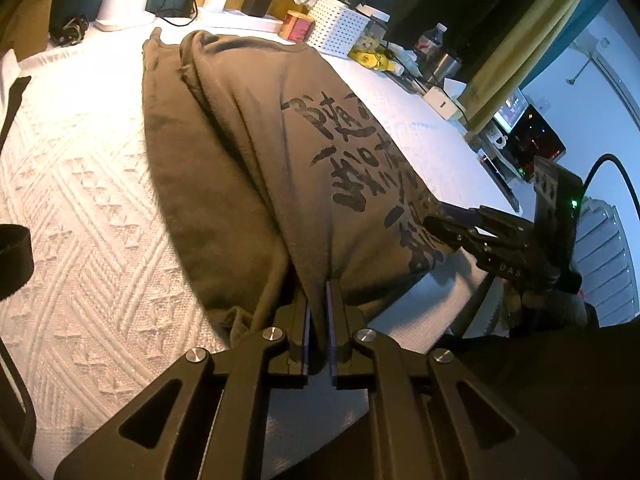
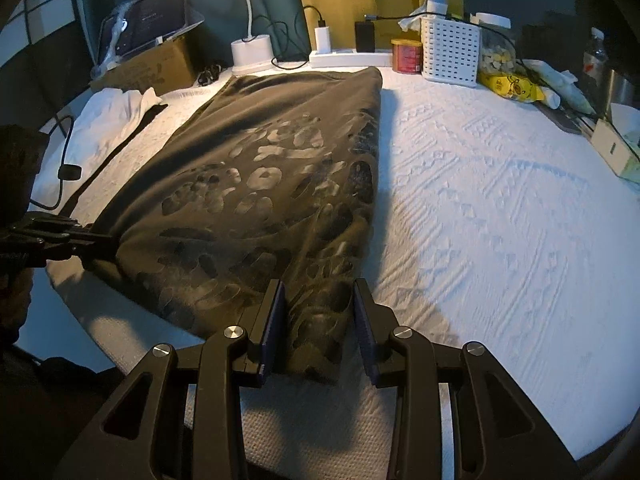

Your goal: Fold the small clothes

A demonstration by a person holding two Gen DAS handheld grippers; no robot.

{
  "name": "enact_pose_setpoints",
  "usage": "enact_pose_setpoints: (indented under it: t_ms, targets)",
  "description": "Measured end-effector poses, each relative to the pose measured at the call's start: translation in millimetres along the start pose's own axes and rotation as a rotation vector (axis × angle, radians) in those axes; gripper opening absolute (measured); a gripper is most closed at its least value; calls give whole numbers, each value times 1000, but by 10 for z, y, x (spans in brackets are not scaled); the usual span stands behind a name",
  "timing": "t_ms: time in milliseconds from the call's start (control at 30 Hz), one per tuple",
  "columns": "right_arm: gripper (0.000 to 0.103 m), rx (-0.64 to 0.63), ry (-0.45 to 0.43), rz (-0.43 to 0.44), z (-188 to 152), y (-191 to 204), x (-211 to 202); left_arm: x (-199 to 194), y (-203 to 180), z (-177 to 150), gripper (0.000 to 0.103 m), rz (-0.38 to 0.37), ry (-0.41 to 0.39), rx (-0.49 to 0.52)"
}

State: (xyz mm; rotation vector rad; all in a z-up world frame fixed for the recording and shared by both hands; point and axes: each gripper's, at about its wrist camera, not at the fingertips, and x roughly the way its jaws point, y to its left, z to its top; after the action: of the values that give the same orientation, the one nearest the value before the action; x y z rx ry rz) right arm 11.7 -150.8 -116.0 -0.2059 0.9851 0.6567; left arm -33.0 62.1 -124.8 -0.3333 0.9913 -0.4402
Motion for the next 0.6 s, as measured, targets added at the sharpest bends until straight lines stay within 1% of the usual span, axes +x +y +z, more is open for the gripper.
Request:
enact_pose_setpoints:
  t_ms: [133,233,300,333,367,433,500,533,567,600]
  targets:
    - [36,-2,-8,3,-38,7,-29,-11,-36,-15,9,35,-3,23]
    - [36,-2,-1,1,-40,13,-42,-16,-86,14,14,77,1,31]
    - [37,0,9,2,-28,7,-40,-26,-143,34,24,112,-4,55]
    - [37,1,16,4,-19,6,-38,-33,-179,50,45,136,-11,67]
    - [37,2,22,6,-10,7,-35,-52,-211,72,67,165,-25,77]
    - [38,5,35,12,5,-1,-34,-86,-247,119,82,198,-55,81]
    - [44,13,40,21,14,-14,-39,-136,-256,168,82,211,-82,78]
    - [45,16,42,22,21,-18,-43,-160,-254,198,82,212,-95,75]
    - [51,19,43,24,27,-22,-45,-166,-252,218,82,217,-102,72]
    - [62,21,43,27,36,-30,-49,-168,-244,231,82,223,-106,69]
